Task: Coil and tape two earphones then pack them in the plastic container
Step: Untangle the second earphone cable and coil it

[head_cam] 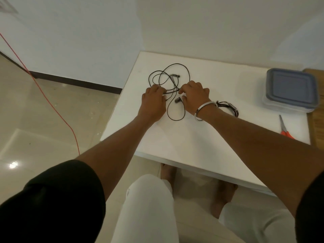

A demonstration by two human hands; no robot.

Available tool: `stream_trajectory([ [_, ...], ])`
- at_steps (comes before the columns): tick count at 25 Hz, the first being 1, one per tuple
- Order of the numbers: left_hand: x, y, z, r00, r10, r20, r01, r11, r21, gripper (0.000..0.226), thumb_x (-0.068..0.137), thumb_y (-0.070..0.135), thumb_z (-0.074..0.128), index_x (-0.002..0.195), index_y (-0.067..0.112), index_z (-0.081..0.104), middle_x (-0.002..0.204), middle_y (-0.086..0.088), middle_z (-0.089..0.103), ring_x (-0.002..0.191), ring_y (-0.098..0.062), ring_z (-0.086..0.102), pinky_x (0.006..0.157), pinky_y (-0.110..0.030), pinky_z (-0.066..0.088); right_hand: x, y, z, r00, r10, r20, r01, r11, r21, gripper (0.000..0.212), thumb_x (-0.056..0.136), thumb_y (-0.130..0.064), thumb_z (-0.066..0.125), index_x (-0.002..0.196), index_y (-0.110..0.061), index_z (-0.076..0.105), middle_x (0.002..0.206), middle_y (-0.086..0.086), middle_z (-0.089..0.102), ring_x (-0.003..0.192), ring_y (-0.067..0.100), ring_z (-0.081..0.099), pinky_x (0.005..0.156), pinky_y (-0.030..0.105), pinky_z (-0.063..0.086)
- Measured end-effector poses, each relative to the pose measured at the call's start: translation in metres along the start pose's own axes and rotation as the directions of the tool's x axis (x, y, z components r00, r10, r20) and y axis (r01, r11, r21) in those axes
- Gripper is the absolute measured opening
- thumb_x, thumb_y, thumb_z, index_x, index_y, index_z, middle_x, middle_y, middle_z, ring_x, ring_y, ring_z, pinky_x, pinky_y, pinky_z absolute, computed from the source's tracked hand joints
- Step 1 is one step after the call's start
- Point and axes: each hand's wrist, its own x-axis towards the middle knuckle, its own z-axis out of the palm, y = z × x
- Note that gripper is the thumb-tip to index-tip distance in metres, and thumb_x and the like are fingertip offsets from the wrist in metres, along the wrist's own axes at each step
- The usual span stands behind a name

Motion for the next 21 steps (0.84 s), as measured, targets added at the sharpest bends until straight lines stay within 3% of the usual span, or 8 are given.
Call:
stream_trajectory([
  [8,0.007,-0.015,0.003,1.000,-0.002,0.006,0.003,0.996,-0.086,0.028,0.096,0.009,0.043,0.115,0.010,0.063,0.115,-0.010,0.059,0.107,-0.031,0.050,0.089,-0.036,0.038,0.015,-0.019,0.016,1.000,-0.007,-0.028,0.009,0.998,0.056,0.019,0.093,-0.025,0.045,0.104,-0.013,0.055,0.110,0.007,0.054,0.103,0.028,0.050,0.085,0.042,0.037],
  [11,0.004,-0.011,0.001,0.999,0.011,0.049,-0.006,0.995,-0.101,0.027,0.098,0.014,0.041,0.113,0.013,0.063,0.113,-0.005,0.061,0.109,-0.026,0.049,0.089,-0.037,0.034,0.019,-0.021,0.020,0.995,0.032,-0.093,-0.027,0.998,0.049,0.022,0.091,-0.022,0.049,0.111,-0.014,0.052,0.116,0.009,0.049,0.108,0.028,0.046,0.086,0.041,0.036],
  [14,-0.002,-0.008,0.000,0.996,0.063,0.069,-0.056,0.993,-0.103,0.026,0.098,0.015,0.038,0.106,0.015,0.063,0.106,0.000,0.063,0.103,-0.022,0.051,0.085,-0.035,0.031,0.023,-0.021,0.023,0.998,0.051,-0.039,-0.051,0.999,-0.005,0.032,0.090,-0.024,0.052,0.121,-0.017,0.051,0.125,0.008,0.043,0.116,0.029,0.042,0.090,0.042,0.035],
  [18,-0.010,-0.008,0.000,0.992,0.098,0.077,-0.081,0.977,-0.198,0.025,0.095,0.019,0.039,0.096,0.013,0.063,0.090,0.001,0.068,0.086,-0.022,0.060,0.084,-0.045,0.046,0.021,-0.020,0.020,1.000,0.029,0.005,-0.029,0.999,0.031,0.021,0.089,-0.024,0.057,0.108,-0.017,0.058,0.121,0.008,0.045,0.114,0.028,0.042,0.091,0.041,0.035],
  [21,-0.022,-0.011,-0.004,0.995,0.072,0.073,-0.048,0.956,-0.290,0.021,0.097,0.020,0.044,0.099,0.013,0.063,0.077,0.000,0.067,0.072,-0.022,0.063,0.073,-0.040,0.051,0.007,-0.017,0.019,0.998,-0.048,0.046,0.047,0.999,0.022,0.015,0.086,-0.028,0.062,0.097,-0.018,0.064,0.117,0.006,0.046,0.111,0.028,0.042,0.087,0.040,0.035],
])
